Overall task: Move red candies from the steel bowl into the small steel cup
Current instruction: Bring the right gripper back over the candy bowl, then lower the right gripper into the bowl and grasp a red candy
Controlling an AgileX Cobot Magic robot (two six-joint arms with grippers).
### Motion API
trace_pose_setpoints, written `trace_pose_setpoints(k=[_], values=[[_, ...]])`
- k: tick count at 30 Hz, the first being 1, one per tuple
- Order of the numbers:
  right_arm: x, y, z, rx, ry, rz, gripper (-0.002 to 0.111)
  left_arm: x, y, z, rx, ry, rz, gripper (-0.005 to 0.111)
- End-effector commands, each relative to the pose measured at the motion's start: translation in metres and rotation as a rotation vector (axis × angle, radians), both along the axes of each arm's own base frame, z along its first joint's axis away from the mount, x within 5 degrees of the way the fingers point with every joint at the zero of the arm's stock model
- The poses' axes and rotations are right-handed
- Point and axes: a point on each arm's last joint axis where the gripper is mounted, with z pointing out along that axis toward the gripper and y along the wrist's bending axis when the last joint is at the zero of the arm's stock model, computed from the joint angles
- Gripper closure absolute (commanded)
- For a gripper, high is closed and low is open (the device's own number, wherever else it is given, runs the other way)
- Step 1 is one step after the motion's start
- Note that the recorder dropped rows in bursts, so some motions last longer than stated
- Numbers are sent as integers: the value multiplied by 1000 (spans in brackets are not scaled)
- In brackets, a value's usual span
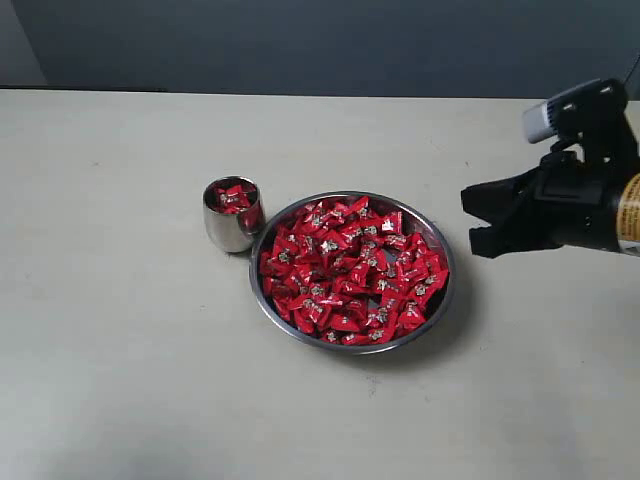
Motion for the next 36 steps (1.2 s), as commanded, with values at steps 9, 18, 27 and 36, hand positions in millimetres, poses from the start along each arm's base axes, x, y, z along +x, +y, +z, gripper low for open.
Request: trace_pose_setpoints(k=[9, 18, 27, 36], values=[[19, 52, -45, -263, 79, 91, 109, 0, 0, -1, -4, -3, 1, 106], [24, 66, -43, -214, 79, 112, 109, 0, 0, -1, -4, -3, 1, 106], [24, 68, -42, -200, 71, 118, 109, 0, 0, -1, -4, -3, 1, 106], [26, 73, -48, -155, 100, 142, 109, 0, 0, -1, -4, -3, 1, 106]])
